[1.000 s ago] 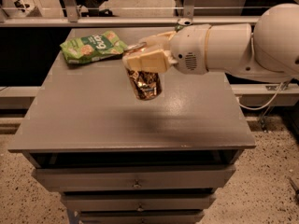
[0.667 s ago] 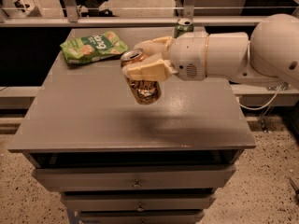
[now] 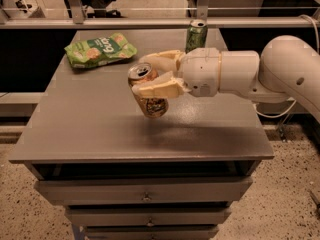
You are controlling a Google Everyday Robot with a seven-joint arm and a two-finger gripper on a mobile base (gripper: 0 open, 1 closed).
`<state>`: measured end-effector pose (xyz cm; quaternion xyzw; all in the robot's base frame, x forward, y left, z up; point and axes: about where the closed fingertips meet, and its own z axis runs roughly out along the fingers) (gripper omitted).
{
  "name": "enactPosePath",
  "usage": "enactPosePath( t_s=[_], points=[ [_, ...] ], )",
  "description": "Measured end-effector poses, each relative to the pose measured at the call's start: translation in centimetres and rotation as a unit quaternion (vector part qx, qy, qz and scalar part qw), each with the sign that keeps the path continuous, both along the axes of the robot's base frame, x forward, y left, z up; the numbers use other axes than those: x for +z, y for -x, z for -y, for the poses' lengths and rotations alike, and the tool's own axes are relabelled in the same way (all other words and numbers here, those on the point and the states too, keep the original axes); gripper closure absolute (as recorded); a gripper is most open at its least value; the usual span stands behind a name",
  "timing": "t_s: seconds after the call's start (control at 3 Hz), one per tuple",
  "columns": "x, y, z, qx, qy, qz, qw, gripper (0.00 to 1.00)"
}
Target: Place orange can upright
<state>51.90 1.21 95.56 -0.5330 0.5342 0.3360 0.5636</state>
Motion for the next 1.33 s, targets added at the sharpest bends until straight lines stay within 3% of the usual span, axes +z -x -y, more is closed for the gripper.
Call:
enactPosePath(
  t_s=[0.33,0.67,1.33],
  points=[
    [-1.0,0.1,0.3,0.022,-0.029,0.009,0.9993,1.0],
    [-2.0,0.3,0.5,0.049,-0.054,0.022,0.9971,0.82],
    [-3.6,0.3,1.9,0.067,-0.081,0.025,0.9942,0.35]
  ],
)
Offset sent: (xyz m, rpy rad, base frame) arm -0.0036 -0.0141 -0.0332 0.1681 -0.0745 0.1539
